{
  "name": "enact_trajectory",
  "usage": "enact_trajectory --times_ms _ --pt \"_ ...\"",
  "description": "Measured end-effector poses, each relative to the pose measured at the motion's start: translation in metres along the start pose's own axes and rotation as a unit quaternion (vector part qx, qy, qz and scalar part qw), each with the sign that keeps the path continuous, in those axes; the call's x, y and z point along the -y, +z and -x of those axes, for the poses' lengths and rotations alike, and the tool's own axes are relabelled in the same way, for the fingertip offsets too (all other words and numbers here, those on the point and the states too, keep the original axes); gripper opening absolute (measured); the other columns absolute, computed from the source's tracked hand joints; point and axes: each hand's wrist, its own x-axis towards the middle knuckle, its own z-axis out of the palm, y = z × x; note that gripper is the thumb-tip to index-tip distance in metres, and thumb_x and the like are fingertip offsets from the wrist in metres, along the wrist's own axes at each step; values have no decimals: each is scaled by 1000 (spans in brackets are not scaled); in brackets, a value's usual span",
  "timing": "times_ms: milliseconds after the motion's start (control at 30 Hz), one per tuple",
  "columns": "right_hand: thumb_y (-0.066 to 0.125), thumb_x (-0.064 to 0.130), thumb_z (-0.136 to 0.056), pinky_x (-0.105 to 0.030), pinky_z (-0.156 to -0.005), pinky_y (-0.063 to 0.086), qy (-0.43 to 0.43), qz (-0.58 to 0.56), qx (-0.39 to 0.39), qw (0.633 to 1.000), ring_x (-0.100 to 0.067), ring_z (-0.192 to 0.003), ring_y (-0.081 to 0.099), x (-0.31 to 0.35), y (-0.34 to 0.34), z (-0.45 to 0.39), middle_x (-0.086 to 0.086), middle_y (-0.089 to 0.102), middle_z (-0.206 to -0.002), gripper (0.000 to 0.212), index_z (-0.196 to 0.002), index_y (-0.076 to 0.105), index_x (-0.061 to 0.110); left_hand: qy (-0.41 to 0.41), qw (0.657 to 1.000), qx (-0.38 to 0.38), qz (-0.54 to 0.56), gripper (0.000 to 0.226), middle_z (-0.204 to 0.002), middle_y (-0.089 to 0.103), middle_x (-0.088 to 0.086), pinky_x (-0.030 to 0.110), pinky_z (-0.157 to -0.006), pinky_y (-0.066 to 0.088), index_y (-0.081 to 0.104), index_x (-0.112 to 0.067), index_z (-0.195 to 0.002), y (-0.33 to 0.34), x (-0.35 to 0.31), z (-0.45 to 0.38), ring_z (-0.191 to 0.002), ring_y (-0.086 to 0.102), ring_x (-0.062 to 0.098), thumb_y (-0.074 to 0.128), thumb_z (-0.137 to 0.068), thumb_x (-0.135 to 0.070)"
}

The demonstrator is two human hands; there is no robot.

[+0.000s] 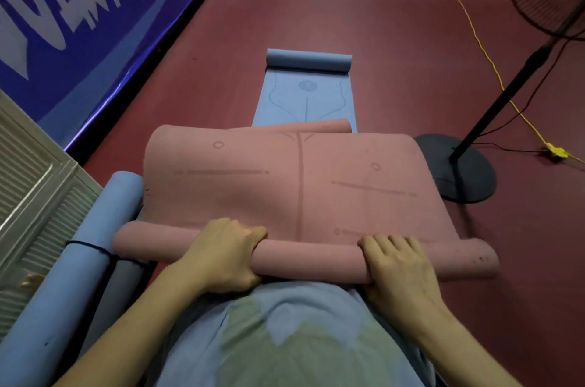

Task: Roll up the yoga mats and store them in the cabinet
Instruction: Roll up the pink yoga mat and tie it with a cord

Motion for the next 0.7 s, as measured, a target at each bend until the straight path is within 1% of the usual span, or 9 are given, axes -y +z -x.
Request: enact_trajectory --times_ms 100,200,267,367,433,500,600,700 --pt "82 37 -50 -39 -62 40 8 -20 31 999 -29 -71 57 3 10 10 3 60 -80 46 -89 61 23 -14 999 16 -44 40 -97 71 -1 36 -66 32 49 -29 -93 5 -11 15 -91 66 31 59 -74 -63" --pt "80 42 -50 -38 -64 38 11 -27 58 998 -26 -72 58 -1 13 -1 7 60 -79 46 -87 57 27 -30 997 60 -38 39 -102 70 -1 35 -67 34 53 -29 -98 -3 -13 9 -95 65 29 61 -74 -59" --pt "80 46 -52 -37 -64 37 8 -28 69 997 -25 -73 57 -3 13 -7 7 60 -80 45 -86 56 27 -25 995 90 -24 39 -102 70 -2 35 -68 39 58 -29 -101 -8 -11 2 -95 66 28 62 -72 -55" --pt "79 48 -58 -37 -64 36 -3 -39 55 998 -26 -82 50 -6 13 -8 3 56 -93 47 -93 58 25 -16 994 112 -6 43 -99 71 -2 35 -72 50 63 -29 -103 -9 -8 -5 -92 66 26 65 -67 -52" --pt "77 49 -59 -37 -63 33 -10 -34 42 999 -26 -82 47 -5 12 -9 2 51 -95 48 -93 57 23 -11 993 120 5 45 -98 71 -2 35 -72 52 65 -28 -102 -8 -6 -7 -91 66 27 65 -64 -52" --pt "76 51 -58 -37 -62 29 -5 -24 41 999 -27 -77 45 -2 13 -12 1 48 -87 48 -86 52 22 -9 993 117 1 45 -98 71 0 36 -72 52 65 -27 -102 -8 -6 -9 -91 66 28 65 -64 -52" --pt "76 59 -51 -35 -61 28 12 -22 66 998 -26 -74 44 -3 16 -20 2 46 -79 55 -78 46 23 -17 995 97 -12 42 -98 70 -1 35 -71 49 64 -28 -101 -5 -10 -8 -92 66 28 64 -66 -52" --pt "71 65 -52 -35 -65 30 8 -6 98 995 -24 -78 46 -5 17 -27 3 47 -81 55 -79 47 24 -52 997 55 -23 38 -100 70 -2 34 -68 37 59 -29 -101 0 -13 0 -95 65 28 63 -70 -50"
